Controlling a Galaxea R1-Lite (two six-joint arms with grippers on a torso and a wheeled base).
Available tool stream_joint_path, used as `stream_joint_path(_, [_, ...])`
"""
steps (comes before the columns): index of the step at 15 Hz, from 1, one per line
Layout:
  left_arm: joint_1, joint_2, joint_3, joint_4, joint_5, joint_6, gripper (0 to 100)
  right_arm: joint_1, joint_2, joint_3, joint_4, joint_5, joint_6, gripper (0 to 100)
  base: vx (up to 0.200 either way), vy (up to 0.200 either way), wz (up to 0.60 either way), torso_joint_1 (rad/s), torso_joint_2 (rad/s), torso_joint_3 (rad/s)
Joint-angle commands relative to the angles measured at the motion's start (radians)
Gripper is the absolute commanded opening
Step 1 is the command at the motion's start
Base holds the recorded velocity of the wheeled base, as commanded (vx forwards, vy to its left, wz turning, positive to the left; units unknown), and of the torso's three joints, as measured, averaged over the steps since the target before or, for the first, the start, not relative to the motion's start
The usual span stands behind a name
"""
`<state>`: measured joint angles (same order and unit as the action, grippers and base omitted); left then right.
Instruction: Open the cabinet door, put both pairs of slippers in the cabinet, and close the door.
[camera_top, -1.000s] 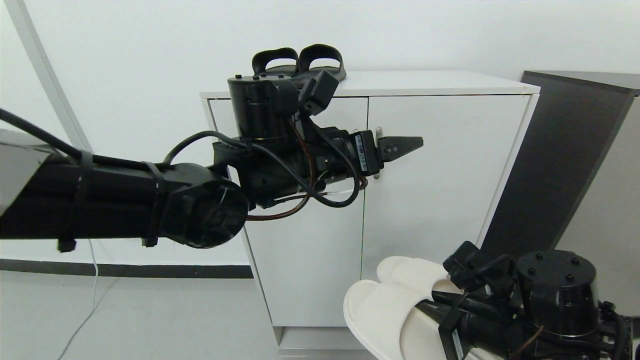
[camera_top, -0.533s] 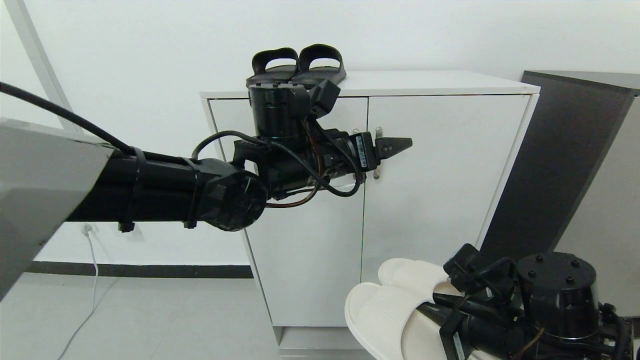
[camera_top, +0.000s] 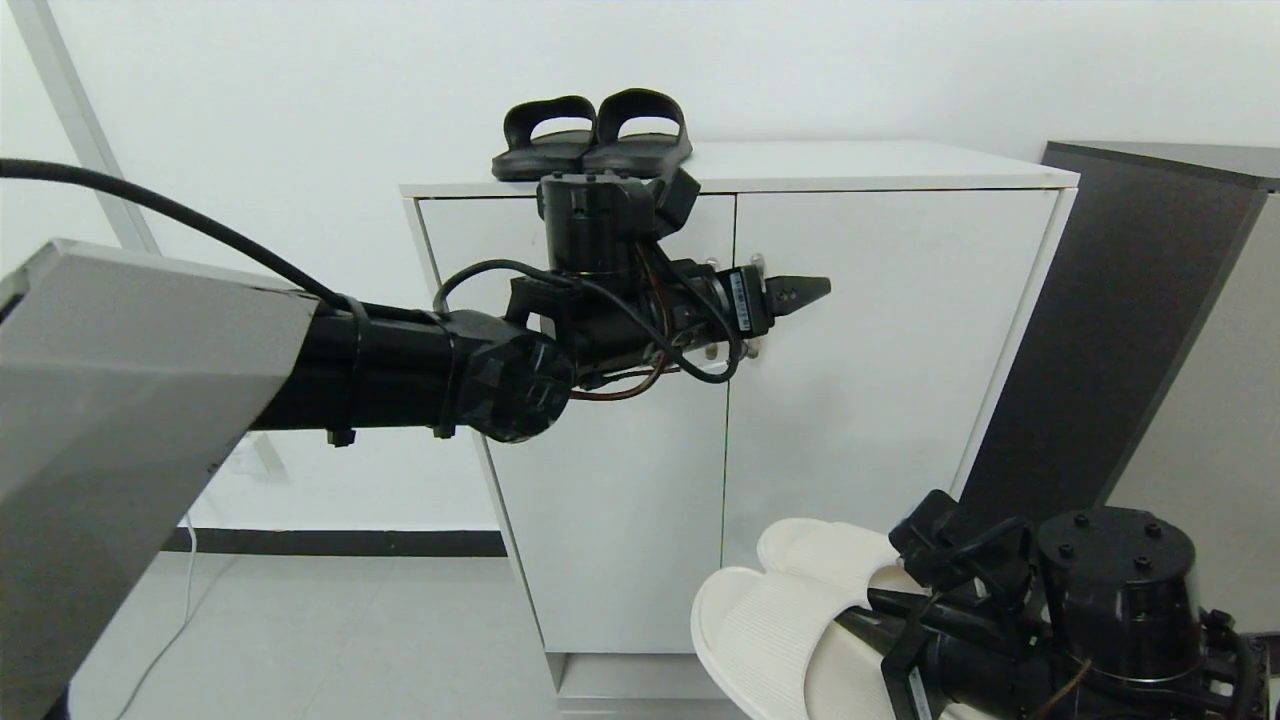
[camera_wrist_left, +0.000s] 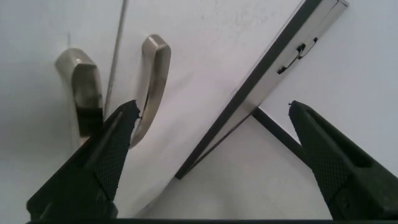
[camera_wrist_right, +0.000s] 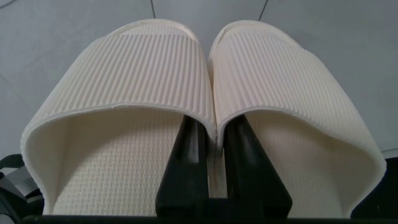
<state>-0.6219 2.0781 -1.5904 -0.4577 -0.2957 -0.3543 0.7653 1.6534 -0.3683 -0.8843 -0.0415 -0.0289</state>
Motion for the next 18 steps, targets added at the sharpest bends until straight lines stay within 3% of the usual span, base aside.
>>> stream_joint_path(1, [0.002,0.025,-0.028,0.02,0.003,0.0,100,0.0,-0.001,0.002,-0.001,0.0,0.0,0,0.0,0.0,0.0,0.0,0.0,0.0])
stream_joint_path(4, [0.002,0.036,-0.057,0.036,0.003,0.0,100,0.0,-0.001,0.003,-0.001,0.0,0.0,0,0.0,0.0,0.0,0.0,0.0,0.0])
stream_joint_path(5, [0.002,0.037,-0.06,0.037,0.003,0.0,0,0.0,-0.001,0.003,-0.001,0.0,0.0,0,0.0,0.0,0.0,0.0,0.0,0.0])
stream_joint_path(10, [0.001,0.03,-0.045,0.037,0.001,-0.003,0,0.002,-0.006,0.015,-0.018,0.009,0.001,0,0.0,0.0,0.0,0.0,0.0,0.0])
stream_joint_path(14, [-0.015,-0.023,0.037,0.03,0.0,-0.002,0,0.003,-0.007,0.023,-0.024,0.014,0.001,0,0.0,0.0,0.0,0.0,0.0,0.0])
stream_joint_path(18, [-0.033,-0.099,0.132,0.025,0.0,0.0,0,0.011,-0.067,0.075,-0.027,0.149,-0.016,0,0.0,0.0,0.0,0.0,0.0,0.0])
